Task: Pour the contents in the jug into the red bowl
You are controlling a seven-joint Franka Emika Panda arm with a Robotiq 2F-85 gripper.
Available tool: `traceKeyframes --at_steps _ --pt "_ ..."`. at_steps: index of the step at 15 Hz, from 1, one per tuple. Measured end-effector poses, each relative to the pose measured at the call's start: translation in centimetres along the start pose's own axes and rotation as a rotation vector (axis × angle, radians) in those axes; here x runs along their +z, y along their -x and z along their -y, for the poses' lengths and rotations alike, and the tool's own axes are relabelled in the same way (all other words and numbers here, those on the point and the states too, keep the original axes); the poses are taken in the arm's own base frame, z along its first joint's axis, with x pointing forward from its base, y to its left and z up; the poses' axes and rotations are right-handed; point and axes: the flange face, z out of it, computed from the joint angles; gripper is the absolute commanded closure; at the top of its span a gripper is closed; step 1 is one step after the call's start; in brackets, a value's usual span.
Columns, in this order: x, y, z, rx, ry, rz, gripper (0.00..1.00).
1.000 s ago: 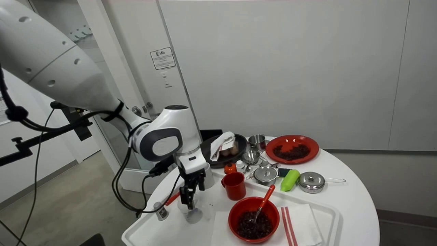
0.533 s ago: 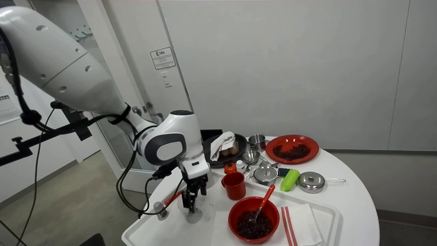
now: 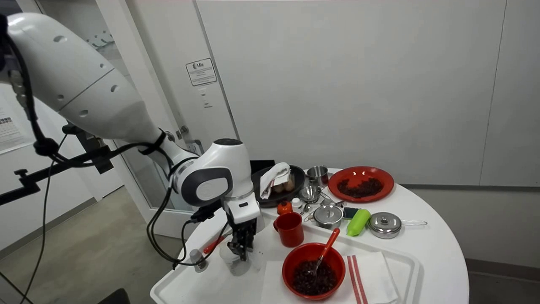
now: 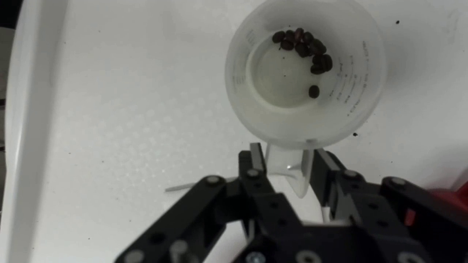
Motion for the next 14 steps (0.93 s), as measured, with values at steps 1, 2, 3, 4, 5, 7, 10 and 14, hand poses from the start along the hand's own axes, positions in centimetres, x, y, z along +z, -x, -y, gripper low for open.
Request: traceKeyframes --at_steps 1,2,3,4,5,7,10,14 --pt "0.0 0.0 0.0 0.0 0.0 0.0 0.91" --pt "0.0 -0.1 0.1 0.002 0.001 0.001 0.88" --pt "-0.1 -0.1 0.1 0.003 0.002 0.003 0.88" --pt "-0.2 -0.1 0.2 0.004 -0.001 0.003 0.88" --pt "-0.6 -0.3 0.5 0.004 -0.008 0.0 0.88" --pt "-2.0 -0.7 1.2 0.004 -0.032 -0.011 0.88" --pt "-5.5 -1.7 2.1 -0.002 -0.08 -0.048 0.88" --pt "-10.3 -4.0 1.8 -0.015 -0.107 -0.169 0.88"
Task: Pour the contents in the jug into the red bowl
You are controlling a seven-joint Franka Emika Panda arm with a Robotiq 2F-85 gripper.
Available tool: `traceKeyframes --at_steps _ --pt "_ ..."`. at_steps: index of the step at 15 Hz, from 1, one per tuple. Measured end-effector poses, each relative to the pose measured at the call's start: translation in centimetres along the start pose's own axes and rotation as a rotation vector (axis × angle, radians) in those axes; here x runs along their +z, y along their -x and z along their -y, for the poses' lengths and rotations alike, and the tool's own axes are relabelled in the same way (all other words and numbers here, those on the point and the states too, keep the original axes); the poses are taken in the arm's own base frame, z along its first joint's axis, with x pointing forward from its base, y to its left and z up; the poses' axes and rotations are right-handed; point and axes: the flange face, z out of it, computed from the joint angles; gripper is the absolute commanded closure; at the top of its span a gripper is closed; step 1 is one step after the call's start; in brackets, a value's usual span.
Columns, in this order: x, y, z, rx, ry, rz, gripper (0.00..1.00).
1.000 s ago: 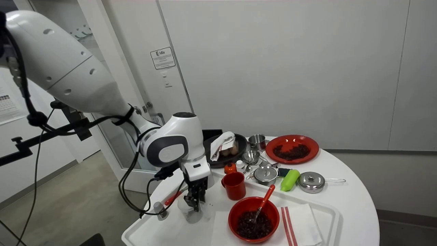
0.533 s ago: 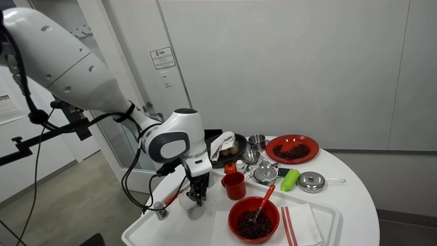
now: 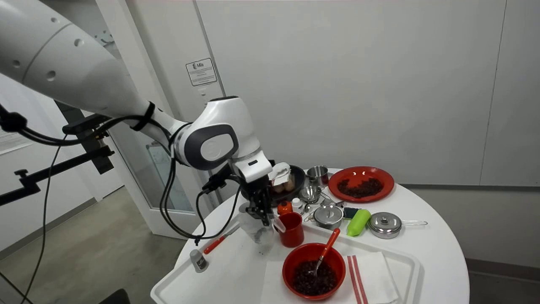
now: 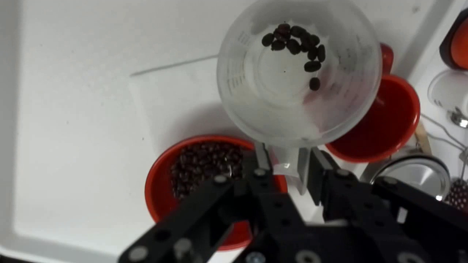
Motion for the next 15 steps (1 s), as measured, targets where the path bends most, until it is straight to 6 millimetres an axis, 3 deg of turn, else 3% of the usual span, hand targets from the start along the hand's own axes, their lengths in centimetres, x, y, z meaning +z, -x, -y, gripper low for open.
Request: traceKeyframes --at_steps 4,8,12,15 --pt "-1.9 -2.7 -0.3 0.008 0.054 -0.175 0.88" --pt "-2.4 -3.1 0.1 0.026 0.087 -0.306 0.88" --pt "-1.5 -3.2 0.4 0.081 0.122 -0.44 0.88" --pt "0.2 -4.1 0.5 0.15 0.16 -0.558 0.89"
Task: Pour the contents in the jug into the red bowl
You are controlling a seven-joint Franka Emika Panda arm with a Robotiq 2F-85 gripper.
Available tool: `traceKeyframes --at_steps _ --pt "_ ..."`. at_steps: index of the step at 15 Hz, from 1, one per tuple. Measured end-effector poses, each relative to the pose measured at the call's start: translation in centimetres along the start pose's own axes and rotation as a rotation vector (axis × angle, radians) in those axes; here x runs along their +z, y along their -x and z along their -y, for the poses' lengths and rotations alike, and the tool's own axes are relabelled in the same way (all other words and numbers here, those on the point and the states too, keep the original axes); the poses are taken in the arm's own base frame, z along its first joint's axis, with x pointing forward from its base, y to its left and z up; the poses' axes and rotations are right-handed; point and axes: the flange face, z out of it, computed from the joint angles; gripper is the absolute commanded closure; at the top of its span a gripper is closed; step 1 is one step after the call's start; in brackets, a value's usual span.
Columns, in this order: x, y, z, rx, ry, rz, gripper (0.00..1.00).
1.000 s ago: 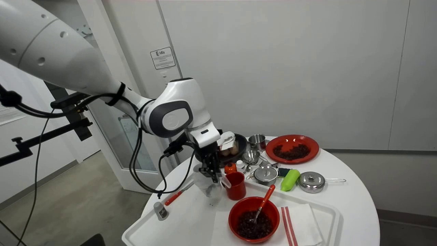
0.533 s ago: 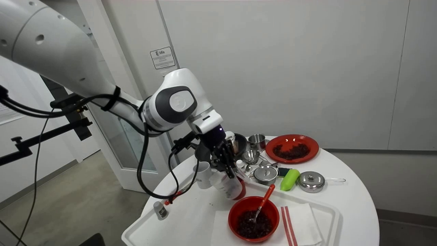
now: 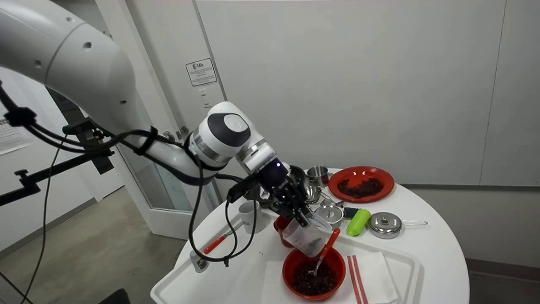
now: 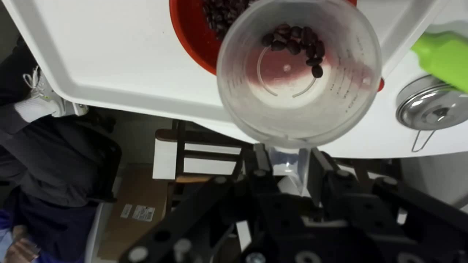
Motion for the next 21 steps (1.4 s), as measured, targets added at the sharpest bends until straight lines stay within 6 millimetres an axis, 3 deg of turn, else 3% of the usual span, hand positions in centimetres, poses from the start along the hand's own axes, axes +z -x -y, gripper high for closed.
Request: traceKeyframes --at_steps 7,13,21 --pt "4.7 0.5 1.4 0.143 0.102 -0.311 0.88" --pt "5.2 1.7 2.3 0.216 0.183 -0.603 0.89" --pt "5.2 6.5 3.4 0.169 0.348 -0.937 0.89"
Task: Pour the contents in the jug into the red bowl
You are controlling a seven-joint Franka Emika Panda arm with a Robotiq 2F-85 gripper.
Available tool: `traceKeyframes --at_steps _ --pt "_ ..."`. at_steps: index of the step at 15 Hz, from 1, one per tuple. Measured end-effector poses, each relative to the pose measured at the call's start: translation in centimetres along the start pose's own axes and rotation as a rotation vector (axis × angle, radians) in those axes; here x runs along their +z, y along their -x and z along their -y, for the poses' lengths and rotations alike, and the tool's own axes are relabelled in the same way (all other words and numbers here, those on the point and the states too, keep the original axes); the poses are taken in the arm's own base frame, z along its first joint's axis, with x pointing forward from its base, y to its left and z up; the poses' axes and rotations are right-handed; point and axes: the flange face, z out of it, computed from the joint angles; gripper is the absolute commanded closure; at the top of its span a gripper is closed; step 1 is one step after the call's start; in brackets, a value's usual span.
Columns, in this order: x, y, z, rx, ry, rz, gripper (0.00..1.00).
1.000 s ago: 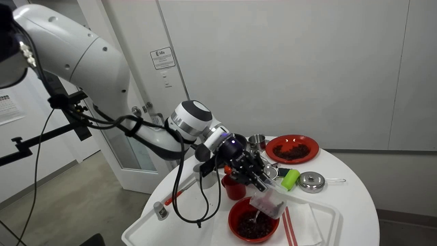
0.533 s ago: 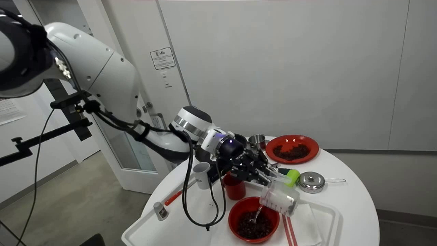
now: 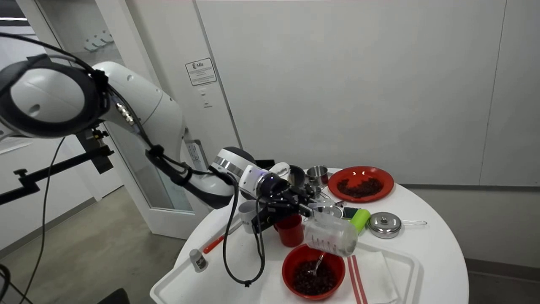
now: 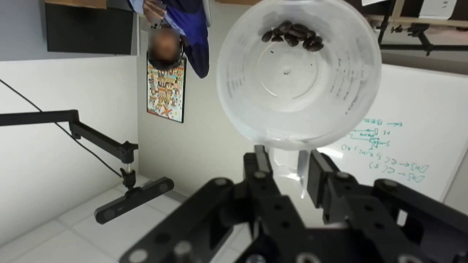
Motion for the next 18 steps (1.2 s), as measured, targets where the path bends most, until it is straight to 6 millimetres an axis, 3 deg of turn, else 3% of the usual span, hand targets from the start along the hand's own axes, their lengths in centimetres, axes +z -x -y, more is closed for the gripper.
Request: traceKeyframes --at_steps 5,11,18 --pt "-1.7 1.8 0.2 -0.019 0.014 -0.188 0.89" --pt "-1.5 3.6 0.6 -0.058 0.069 -0.35 0.89" --pt "-1.8 4.1 1.8 -0.146 0.123 -0.37 0.89"
